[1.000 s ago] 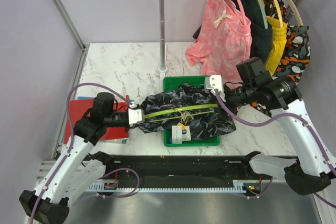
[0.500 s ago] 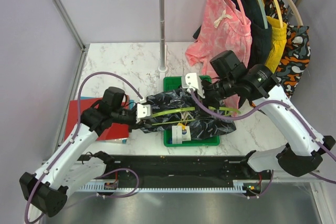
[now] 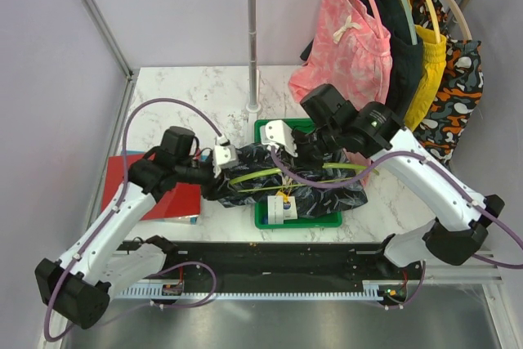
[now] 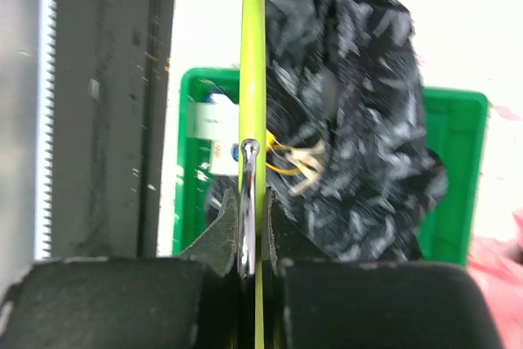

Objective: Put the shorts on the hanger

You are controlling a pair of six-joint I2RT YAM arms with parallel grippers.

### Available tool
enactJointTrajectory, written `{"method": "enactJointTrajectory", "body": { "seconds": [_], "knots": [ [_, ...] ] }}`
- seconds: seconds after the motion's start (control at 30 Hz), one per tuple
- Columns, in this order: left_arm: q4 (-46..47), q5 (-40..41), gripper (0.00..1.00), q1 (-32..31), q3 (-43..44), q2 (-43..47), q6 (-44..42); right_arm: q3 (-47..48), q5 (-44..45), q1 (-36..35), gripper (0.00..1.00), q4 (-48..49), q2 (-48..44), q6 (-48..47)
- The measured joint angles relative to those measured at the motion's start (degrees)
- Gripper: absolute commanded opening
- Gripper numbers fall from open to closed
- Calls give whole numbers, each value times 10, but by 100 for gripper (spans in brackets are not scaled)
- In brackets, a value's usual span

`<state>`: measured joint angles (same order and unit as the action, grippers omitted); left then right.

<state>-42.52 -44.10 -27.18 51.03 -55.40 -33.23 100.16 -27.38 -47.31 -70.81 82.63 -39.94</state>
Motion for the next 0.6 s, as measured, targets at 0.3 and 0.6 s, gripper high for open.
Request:
{"method": "enactJointTrajectory", "body": {
  "seconds": [0.3,0.6],
  "knots": [
    [77,30,56,67,-2,21,91,-10,104,10,0,-13,-77,-20],
    [121,131,53,61,-1,-80,148,-73,164,16,0,-15,-109,-25]
  ]
}}
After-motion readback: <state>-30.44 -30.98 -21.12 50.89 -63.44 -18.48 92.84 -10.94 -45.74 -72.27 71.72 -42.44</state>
